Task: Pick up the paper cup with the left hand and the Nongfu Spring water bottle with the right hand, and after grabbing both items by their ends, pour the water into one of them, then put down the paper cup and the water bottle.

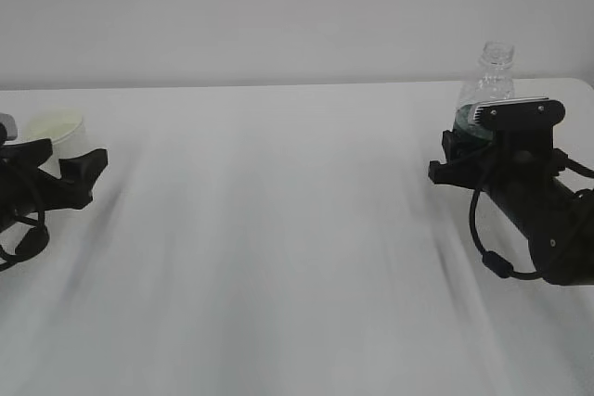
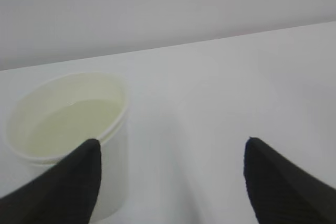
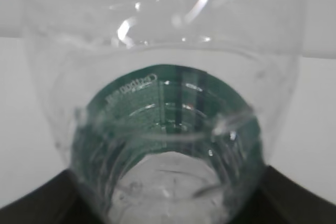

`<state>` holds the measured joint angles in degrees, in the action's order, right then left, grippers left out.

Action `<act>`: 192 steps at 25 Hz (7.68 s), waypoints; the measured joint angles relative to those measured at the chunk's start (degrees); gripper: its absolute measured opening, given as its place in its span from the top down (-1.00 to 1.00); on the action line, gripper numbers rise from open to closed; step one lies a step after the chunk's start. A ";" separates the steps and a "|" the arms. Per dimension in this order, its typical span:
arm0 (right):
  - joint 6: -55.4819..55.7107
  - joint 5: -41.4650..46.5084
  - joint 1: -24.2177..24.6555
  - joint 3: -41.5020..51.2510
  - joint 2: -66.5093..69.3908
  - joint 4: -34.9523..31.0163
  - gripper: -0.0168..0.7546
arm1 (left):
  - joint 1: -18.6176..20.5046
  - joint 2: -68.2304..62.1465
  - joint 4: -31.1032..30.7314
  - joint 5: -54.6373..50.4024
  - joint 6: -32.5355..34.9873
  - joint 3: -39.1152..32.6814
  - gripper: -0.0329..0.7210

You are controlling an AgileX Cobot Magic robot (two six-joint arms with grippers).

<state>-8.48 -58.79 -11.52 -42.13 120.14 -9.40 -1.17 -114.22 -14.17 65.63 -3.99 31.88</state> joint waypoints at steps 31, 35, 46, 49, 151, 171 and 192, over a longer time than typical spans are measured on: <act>-2.33 -1.04 0.00 -5.22 8.04 -0.10 -0.20 | -8.82 0.00 -0.90 0.00 0.00 -0.08 -0.66; -2.61 -1.77 0.00 -5.44 8.38 0.00 -0.28 | -8.82 0.00 -0.90 0.00 0.00 -0.08 -0.66; -2.61 -2.74 0.00 -2.75 7.83 -1.95 -0.60 | -8.82 0.00 -0.90 0.00 0.00 -0.08 -0.66; -2.61 -2.74 0.00 -0.88 5.50 -2.08 -0.60 | -8.82 0.00 -0.90 0.00 0.00 -0.08 -0.65; -7.32 48.76 0.00 16.73 -70.86 -4.39 -0.58 | -8.82 79.64 15.95 -66.43 12.01 6.10 -0.59; -8.67 78.10 0.00 14.44 -86.29 0.46 -0.58 | -8.82 98.42 14.92 -99.11 12.05 10.48 -0.56; 5.96 107.92 0.00 12.08 -103.73 16.96 -0.39 | -8.82 102.02 17.39 -119.53 12.14 10.58 -0.54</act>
<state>-2.52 49.13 -11.52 -30.05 16.40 7.56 -9.99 -12.20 3.22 -53.90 8.15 42.46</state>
